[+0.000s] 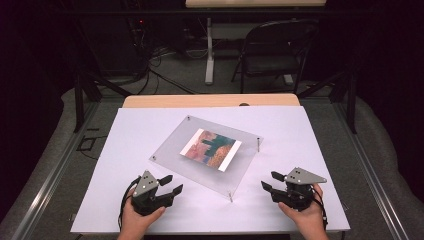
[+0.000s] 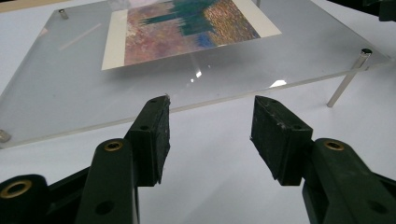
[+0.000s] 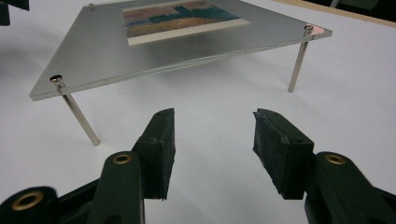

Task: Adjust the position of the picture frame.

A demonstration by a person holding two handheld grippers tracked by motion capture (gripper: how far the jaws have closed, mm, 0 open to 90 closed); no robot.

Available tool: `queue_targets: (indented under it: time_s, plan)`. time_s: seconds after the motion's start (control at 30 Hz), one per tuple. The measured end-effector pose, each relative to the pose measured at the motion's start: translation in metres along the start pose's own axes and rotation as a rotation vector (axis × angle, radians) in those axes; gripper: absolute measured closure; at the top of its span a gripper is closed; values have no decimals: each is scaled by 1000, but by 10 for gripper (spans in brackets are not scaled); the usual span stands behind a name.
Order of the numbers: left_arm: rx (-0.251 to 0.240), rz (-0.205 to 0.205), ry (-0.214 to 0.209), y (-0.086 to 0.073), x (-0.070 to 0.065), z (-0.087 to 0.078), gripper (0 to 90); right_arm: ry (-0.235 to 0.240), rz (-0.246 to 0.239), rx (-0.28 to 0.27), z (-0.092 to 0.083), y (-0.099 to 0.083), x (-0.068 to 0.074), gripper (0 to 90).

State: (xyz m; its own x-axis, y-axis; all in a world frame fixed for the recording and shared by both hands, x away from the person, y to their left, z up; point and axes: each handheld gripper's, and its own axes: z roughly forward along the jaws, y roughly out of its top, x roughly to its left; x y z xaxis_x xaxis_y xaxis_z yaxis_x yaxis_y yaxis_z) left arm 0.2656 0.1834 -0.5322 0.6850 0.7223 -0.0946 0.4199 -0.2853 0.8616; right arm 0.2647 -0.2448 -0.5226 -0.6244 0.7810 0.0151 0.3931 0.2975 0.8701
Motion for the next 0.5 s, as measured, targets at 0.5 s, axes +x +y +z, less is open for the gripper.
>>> queue_targets:
  time_s: [0.5]
  plan:
    - [16,22,-29,0,-14,2,497,-3,66,-5,7,-4,-2,430]
